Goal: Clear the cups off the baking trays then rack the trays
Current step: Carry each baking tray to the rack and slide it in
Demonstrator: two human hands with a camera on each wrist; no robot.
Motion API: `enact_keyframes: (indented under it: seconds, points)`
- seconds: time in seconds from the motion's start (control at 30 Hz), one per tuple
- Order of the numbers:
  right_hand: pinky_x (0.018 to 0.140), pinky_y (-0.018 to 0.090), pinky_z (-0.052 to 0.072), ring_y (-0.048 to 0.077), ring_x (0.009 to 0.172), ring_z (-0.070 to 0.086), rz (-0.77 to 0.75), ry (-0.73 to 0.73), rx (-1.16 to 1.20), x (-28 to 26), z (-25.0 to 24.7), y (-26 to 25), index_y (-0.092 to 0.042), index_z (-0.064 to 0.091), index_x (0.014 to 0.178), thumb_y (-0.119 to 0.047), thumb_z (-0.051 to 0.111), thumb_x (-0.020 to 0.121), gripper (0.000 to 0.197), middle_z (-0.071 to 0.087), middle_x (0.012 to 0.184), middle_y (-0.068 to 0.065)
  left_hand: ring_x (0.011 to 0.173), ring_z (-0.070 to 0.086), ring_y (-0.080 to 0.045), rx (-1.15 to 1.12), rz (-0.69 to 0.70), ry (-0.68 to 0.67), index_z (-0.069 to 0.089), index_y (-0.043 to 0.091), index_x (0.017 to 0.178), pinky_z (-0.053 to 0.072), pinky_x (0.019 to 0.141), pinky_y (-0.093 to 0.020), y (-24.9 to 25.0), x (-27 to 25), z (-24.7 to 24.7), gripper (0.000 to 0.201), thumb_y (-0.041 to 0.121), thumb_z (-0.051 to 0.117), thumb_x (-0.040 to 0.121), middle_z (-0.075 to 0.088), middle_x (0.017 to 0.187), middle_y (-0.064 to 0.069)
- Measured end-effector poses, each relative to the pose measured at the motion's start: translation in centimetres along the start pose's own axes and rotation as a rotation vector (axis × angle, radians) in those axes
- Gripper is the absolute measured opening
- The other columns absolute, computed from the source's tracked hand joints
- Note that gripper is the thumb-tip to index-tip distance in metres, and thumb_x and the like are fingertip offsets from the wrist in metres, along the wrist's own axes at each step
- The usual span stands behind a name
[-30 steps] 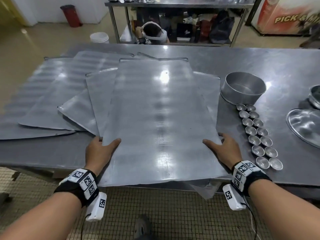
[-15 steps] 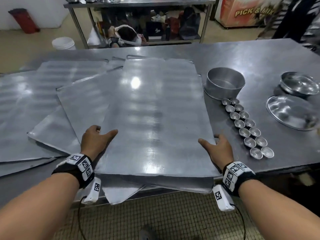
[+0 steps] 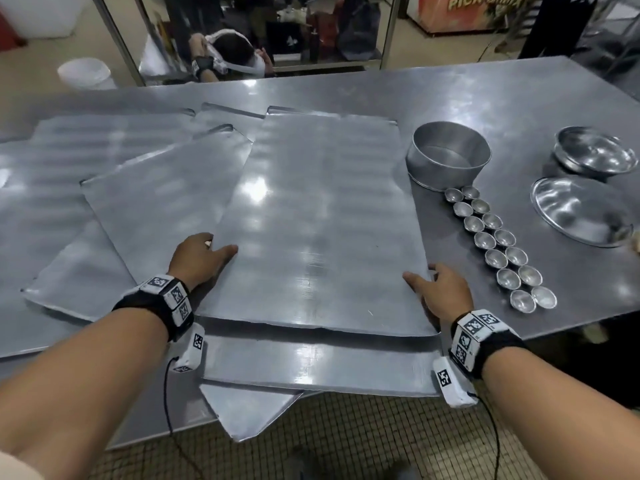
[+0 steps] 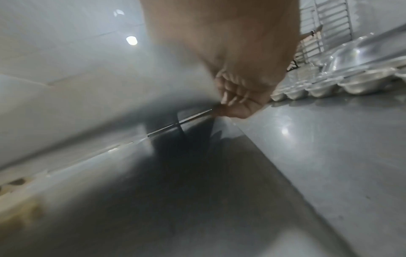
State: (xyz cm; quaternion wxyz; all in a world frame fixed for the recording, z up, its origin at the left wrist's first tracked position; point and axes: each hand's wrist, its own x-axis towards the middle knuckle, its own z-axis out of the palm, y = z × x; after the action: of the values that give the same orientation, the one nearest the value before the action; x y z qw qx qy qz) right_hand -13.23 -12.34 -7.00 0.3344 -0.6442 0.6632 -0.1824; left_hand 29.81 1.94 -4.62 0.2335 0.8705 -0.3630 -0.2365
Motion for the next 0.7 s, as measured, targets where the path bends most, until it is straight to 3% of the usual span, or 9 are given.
enact_keyframes:
  seconds: [0.03,0.1,0.2,0.27,0.33,0.43,0.5,0.6,0.7]
  points:
    - [0.090,0.036,0.052,0.027,0.104,0.066,0.000,-0.026,-0.046,0.3,0.0,0.1,-0.015,0.068,0.117,-0.046,0.079,0.081,0.049,0.071,0.113,0.005,0.103,0.066,-0.035,0.006,-0.013,-0.046,0.068,0.006,0.112,0.052,0.090,-0.044,-0.2,0.5,-0.2,0.051,0.049,0.074,0.086,0.071,0.109,-0.013]
    - [0.097,0.037,0.048,0.028,0.114,0.062,0.016,-0.080,-0.085,0.8,0.3,0.5,-0.012,0.065,0.125,-0.045,0.079,0.081,0.056,0.066,0.125,0.008,0.122,0.060,-0.035,-0.017,-0.033,-0.102,0.059,0.007,0.138,0.046,0.102,-0.043,-0.2,0.9,-0.3,0.064,0.040,0.078,0.086,0.062,0.134,-0.019]
    - [0.101,0.038,0.047,0.029,0.120,0.059,0.047,-0.105,-0.108,1.0,0.7,0.8,-0.012,0.057,0.136,-0.046,0.080,0.079,0.069,0.060,0.134,0.011,0.126,0.056,-0.036,0.005,-0.053,-0.092,0.050,-0.001,0.143,0.044,0.102,-0.040,-0.2,0.5,0.1,0.071,0.035,0.077,0.088,0.055,0.142,-0.021]
    - [0.095,0.038,0.048,0.031,0.117,0.061,0.050,-0.087,-0.112,0.8,0.9,1.0,-0.012,0.059,0.131,-0.040,0.079,0.081,0.061,0.064,0.129,0.010,0.122,0.057,-0.037,0.041,-0.089,-0.091,0.052,-0.003,0.139,0.045,0.095,-0.037,-0.6,0.0,0.6,0.066,0.037,0.073,0.091,0.058,0.138,-0.021]
    - [0.087,0.036,0.050,0.030,0.108,0.066,0.051,-0.052,-0.100,0.7,1.1,1.6,-0.016,0.064,0.120,-0.038,0.077,0.080,0.047,0.070,0.117,0.006,0.110,0.060,-0.039,0.079,-0.126,-0.101,0.062,-0.003,0.122,0.045,0.085,-0.036,-1.2,-0.5,0.6,0.062,0.049,0.070,0.089,0.063,0.125,-0.022]
    - [0.088,0.037,0.053,0.028,0.100,0.068,0.062,-0.065,-0.095,0.5,0.9,2.5,-0.019,0.068,0.115,-0.038,0.075,0.081,0.039,0.074,0.108,0.004,0.108,0.054,-0.042,0.178,-0.210,-0.067,0.066,0.000,0.109,0.042,0.087,-0.040,-2.2,-1.0,0.6,0.083,0.072,0.057,0.069,0.060,0.118,-0.023]
    - [0.088,0.037,0.054,0.026,0.098,0.069,0.042,-0.095,-0.114,0.3,0.7,2.8,-0.021,0.071,0.112,-0.035,0.074,0.085,0.031,0.075,0.104,0.000,0.112,0.053,-0.042,0.186,-0.222,-0.049,0.065,0.000,0.111,0.041,0.090,-0.040,-2.3,-1.2,0.7,0.073,0.065,0.063,0.078,0.059,0.121,-0.025]
    - [0.087,0.037,0.053,0.024,0.095,0.068,0.001,-0.139,-0.144,0.1,0.4,3.0,-0.025,0.071,0.108,-0.034,0.071,0.087,0.024,0.075,0.099,-0.004,0.095,0.064,-0.038,0.035,-0.142,-0.080,0.068,-0.004,0.095,0.049,0.080,-0.040,-1.7,-1.6,0.7,0.047,0.043,0.072,0.089,0.069,0.100,-0.023]
    - [0.079,0.033,0.050,0.027,0.092,0.067,-0.014,-0.177,-0.200,0.2,0.1,3.2,-0.021,0.068,0.101,-0.030,0.067,0.091,0.014,0.074,0.095,0.001,0.089,0.065,-0.035,0.008,-0.111,-0.095,0.069,-0.002,0.090,0.052,0.081,-0.041,-1.8,-2.2,1.0,0.044,0.041,0.073,0.089,0.071,0.094,-0.020]
